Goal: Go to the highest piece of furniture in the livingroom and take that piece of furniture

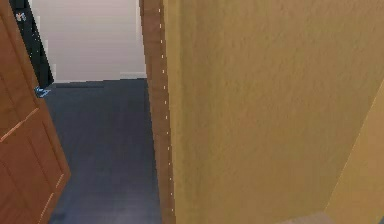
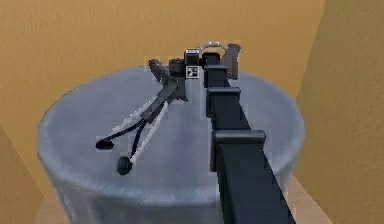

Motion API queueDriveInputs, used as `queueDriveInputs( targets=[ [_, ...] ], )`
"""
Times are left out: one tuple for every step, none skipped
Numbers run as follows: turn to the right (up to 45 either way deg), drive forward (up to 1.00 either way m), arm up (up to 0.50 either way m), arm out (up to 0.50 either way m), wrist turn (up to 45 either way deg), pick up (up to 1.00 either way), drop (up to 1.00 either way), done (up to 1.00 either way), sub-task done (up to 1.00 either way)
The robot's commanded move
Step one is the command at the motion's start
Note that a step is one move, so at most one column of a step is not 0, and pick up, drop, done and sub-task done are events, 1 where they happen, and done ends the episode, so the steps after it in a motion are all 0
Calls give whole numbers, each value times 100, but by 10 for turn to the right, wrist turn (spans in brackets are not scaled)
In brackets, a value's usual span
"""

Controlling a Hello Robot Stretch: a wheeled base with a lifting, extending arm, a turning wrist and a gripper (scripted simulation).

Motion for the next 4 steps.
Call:
queueDriveInputs(
  targets=[
    [0,0,0,0,450,0,0,0,0],
    [0,0,0,0,450,0,0,0,0],
    [0,0,0,0,420,0,0,0,0],
    [0,0,0,0,0,100,0,0,0]
  ],
)
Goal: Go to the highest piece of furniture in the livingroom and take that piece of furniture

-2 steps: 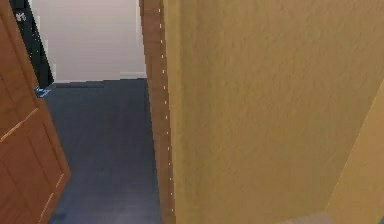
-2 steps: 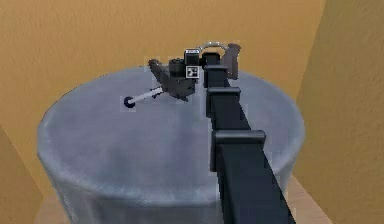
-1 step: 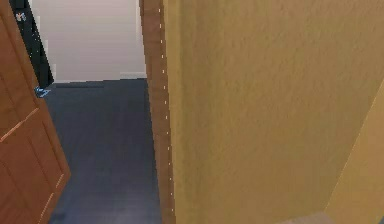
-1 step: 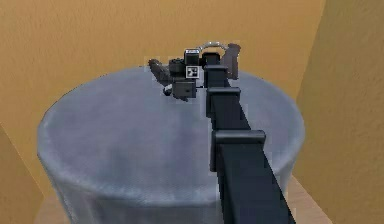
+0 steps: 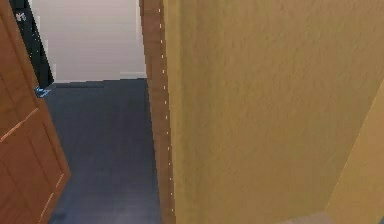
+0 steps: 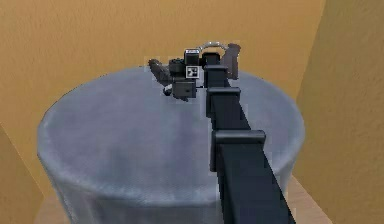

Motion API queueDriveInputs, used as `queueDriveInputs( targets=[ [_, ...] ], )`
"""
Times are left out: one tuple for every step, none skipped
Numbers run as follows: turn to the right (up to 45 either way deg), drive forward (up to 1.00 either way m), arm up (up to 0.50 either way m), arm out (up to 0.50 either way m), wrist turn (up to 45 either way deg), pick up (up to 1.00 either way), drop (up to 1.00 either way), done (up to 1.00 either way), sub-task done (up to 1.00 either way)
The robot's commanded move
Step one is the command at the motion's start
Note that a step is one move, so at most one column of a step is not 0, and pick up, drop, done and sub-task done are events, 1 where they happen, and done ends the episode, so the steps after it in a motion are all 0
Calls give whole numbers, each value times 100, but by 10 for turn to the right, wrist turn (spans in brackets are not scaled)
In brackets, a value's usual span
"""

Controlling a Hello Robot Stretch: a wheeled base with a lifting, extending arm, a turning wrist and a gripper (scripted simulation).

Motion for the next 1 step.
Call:
queueDriveInputs(
  targets=[
    [0,0,0,0,0,0,0,100,0]
  ],
)
